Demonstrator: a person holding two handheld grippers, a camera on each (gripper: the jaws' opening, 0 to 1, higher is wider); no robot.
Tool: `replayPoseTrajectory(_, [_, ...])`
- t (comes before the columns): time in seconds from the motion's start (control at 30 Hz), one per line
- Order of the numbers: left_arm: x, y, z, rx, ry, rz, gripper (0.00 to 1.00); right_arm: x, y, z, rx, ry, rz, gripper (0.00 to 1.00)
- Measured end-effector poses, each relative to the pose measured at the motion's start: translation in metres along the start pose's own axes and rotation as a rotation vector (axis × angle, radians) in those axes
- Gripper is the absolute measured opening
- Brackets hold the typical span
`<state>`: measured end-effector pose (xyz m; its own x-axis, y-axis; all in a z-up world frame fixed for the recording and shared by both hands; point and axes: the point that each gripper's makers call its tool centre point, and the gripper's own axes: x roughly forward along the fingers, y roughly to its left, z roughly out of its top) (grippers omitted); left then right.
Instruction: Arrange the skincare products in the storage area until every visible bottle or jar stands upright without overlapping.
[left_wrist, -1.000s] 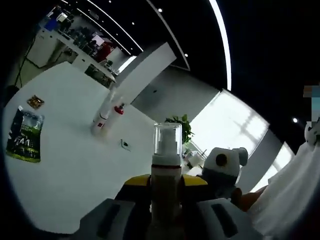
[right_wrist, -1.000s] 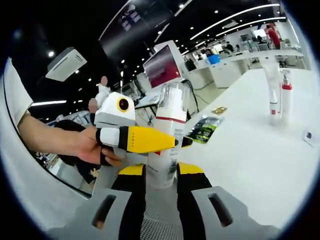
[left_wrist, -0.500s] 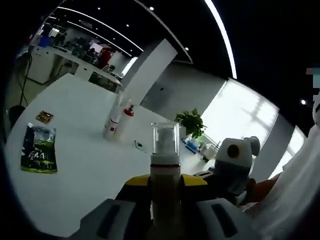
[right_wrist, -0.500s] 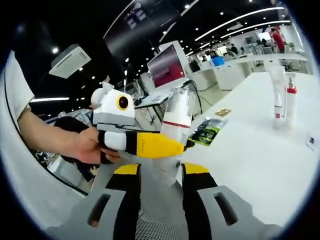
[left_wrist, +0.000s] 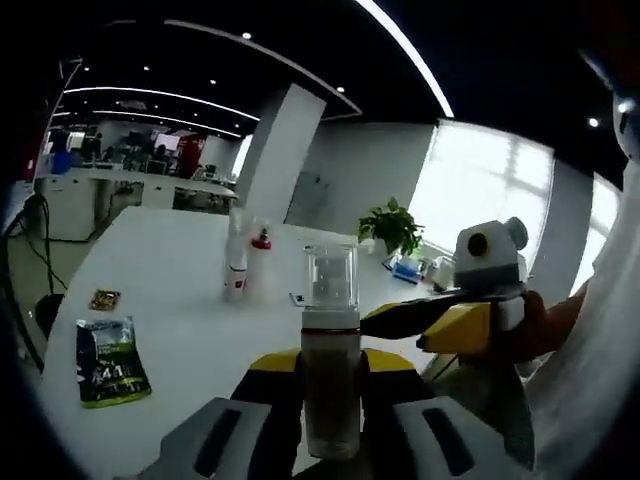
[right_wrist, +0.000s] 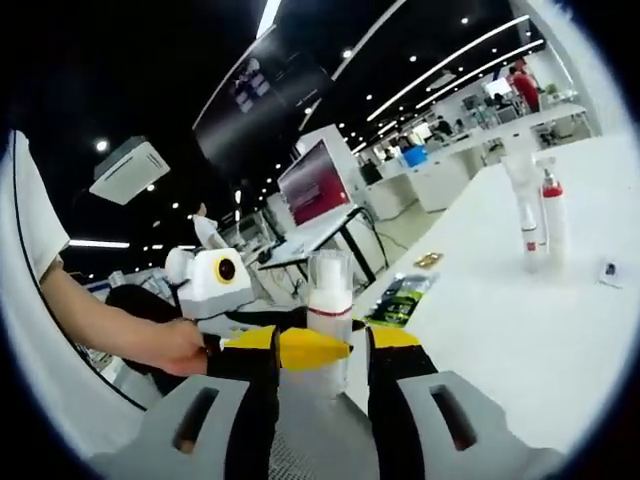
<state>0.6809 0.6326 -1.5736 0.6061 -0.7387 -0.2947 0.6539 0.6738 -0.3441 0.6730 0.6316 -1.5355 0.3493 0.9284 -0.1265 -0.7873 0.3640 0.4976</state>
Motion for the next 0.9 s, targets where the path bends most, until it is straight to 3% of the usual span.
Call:
replayPoseTrajectory(0.1, [0.002, -0.013, -0.001, 0.081, 0.0, -0.043, 0.22, 0.001, 0.001, -0.002, 0.001, 0.009, 0.001, 0.32])
replayPoseTrajectory(0.27, [0.003, -0.036, 0.0, 0.094, -0.001, -0.152, 0.22, 0.004, 0.004, -0.008, -0.036, 0.037, 0.009, 0.31])
replayPoseTrajectory(0.37, [0.003, -0.035, -0.002, 0.083, 0.013, -0.156, 0.22, 0.003, 0.009, -0.01, -0.034, 0.047, 0.029, 0.21])
replayPoseTrajectory(0.4, [0.003, -0.036, -0.002, 0.08, 0.01, -0.162, 0.22, 0.003, 0.007, -0.008, -0.078, 0.04, 0.02, 0.21])
replayPoseTrajectory(0.63, [0.0, -0.038, -0.003, 0.09, 0.01, -0.173, 0.22, 0.002, 0.011, -0.008, -0.083, 0.041, 0.025, 0.21])
replayPoseTrajectory(0.77, [0.001, -0.038, -0.006, 0.054, 0.035, -0.179, 0.22, 0.001, 0.01, -0.01, -0.074, 0.055, 0.021, 0.2])
replayPoseTrajectory(0.83, [0.001, -0.04, -0.012, -0.042, 0.08, -0.181, 0.23, 0.002, 0.009, -0.012, -0.078, 0.064, 0.019, 0.2])
replayPoseTrajectory(0.9, [0.001, -0.037, -0.01, -0.009, 0.066, -0.177, 0.23, 0.002, 0.009, -0.012, -0.081, 0.064, 0.019, 0.2])
